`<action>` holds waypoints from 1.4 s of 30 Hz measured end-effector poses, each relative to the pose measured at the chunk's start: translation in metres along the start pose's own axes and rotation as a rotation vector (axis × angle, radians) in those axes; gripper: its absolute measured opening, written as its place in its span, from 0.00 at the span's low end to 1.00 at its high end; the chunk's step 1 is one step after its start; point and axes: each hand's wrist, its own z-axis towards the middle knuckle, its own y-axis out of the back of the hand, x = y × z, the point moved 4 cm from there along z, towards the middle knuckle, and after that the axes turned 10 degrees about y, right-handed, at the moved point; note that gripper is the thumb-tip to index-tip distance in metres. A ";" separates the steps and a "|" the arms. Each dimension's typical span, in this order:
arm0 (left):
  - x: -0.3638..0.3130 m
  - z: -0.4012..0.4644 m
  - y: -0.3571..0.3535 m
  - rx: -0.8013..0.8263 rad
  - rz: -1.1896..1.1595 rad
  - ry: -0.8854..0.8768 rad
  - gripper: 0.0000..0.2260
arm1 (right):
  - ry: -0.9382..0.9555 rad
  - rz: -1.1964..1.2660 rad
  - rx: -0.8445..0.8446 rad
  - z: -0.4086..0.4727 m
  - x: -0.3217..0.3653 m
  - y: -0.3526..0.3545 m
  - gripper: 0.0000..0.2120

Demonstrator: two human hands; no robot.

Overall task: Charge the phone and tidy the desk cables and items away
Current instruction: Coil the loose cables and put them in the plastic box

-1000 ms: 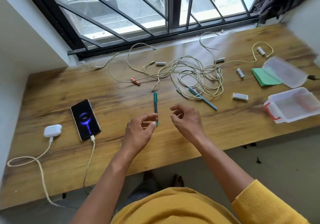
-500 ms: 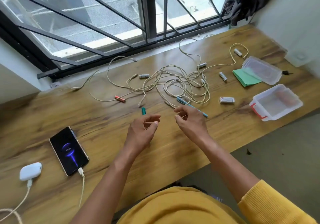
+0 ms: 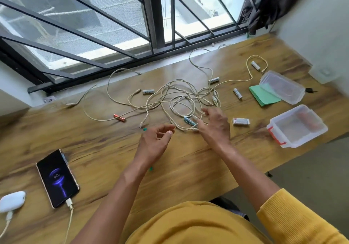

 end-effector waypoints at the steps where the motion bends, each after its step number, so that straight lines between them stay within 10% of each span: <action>1: -0.002 0.002 -0.005 -0.016 -0.012 0.010 0.10 | 0.015 -0.047 0.074 0.006 -0.007 -0.002 0.18; 23: -0.070 0.020 -0.095 -0.138 -0.496 0.117 0.07 | 0.525 0.353 0.188 0.057 0.051 0.044 0.04; 29: -0.072 0.018 -0.067 -0.106 -0.698 0.016 0.11 | 0.420 0.451 0.308 0.057 0.037 0.038 0.24; 42: -0.078 0.018 -0.023 -0.177 -0.673 -0.059 0.08 | 0.213 0.865 0.714 0.037 0.040 0.035 0.23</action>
